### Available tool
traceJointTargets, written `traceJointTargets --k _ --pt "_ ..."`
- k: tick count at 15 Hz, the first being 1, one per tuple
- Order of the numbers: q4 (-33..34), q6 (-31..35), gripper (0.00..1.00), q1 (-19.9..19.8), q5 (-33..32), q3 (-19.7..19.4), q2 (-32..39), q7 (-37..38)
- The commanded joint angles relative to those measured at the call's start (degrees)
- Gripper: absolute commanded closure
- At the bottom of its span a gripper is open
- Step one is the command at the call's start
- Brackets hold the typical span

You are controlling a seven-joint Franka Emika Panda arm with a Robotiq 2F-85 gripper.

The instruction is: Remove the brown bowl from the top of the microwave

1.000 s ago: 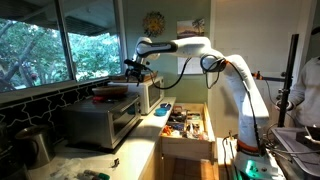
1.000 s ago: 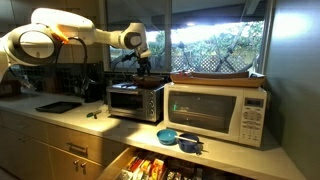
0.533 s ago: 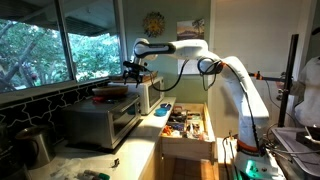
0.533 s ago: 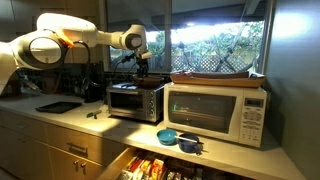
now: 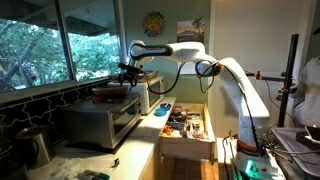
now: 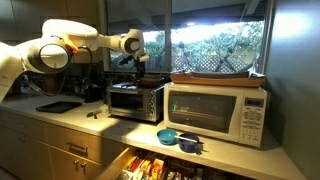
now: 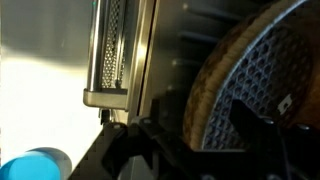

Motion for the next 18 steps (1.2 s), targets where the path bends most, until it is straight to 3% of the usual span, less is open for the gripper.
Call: traceJointTargets --k 1,7,12,15,18 --pt "3.86 -1.23 0.58 -0.01 1.05 0.72 2.81 0.37" --pt "3.45 -0.92 0.99 0.14 0.72 0.87 0.70 1.22" --pt "2.86 0.45 0.98 1.12 0.12 1.62 -2.23 -0.88" --pt "0.18 1.48 0.98 1.80 0.02 3.29 -7.15 -7.81" --pt "2.00 -0.23 0.98 4.45 -0.17 6.02 -8.82 -12.65"
